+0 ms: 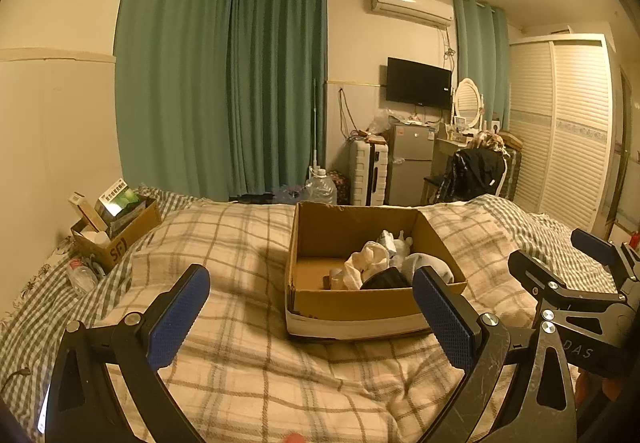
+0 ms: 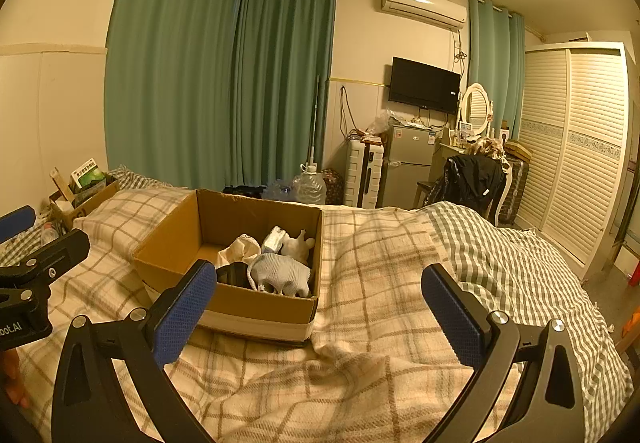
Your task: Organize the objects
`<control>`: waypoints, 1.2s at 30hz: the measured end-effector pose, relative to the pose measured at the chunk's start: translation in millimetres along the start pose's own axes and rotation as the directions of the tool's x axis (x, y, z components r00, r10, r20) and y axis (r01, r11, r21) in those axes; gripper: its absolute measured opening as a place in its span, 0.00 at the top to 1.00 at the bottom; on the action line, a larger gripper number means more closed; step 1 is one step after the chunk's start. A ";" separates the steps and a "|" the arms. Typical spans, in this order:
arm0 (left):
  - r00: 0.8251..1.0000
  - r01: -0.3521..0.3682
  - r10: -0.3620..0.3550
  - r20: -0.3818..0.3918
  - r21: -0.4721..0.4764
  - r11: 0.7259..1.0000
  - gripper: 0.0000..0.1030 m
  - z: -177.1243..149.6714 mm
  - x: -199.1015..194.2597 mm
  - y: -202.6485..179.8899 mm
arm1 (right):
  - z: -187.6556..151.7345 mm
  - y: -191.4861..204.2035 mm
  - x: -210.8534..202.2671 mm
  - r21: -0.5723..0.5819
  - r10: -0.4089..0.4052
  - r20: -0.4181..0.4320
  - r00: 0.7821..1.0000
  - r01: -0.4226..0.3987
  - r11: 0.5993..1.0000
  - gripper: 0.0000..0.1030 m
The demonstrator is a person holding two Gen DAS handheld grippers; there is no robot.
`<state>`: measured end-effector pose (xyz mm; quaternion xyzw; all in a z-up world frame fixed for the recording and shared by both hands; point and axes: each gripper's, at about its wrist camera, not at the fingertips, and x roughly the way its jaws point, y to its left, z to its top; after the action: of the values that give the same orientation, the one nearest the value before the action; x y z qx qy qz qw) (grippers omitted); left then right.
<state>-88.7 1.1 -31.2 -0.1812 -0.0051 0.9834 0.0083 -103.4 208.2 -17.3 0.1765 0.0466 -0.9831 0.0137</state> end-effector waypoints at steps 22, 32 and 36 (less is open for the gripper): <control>1.000 -0.022 0.022 0.008 -0.004 1.000 0.00 1.3 -0.7 3.1 | -1.3 0.3 0.4 0.000 0.000 -0.002 1.000 0.000 1.000 0.00; 1.000 -0.021 0.021 0.004 -0.001 1.000 0.00 0.8 0.6 3.5 | -2.7 0.8 1.0 0.000 -0.001 -0.005 1.000 0.001 1.000 0.00; 1.000 -0.020 0.020 0.006 0.002 1.000 0.00 0.6 1.0 3.8 | -3.9 0.7 1.2 0.000 0.000 -0.006 1.000 0.000 1.000 0.00</control>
<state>-89.9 -2.6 -31.0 -0.1783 -0.0023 0.9840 -0.0014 -103.1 207.8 -21.4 0.1795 0.0467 -0.9826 0.0137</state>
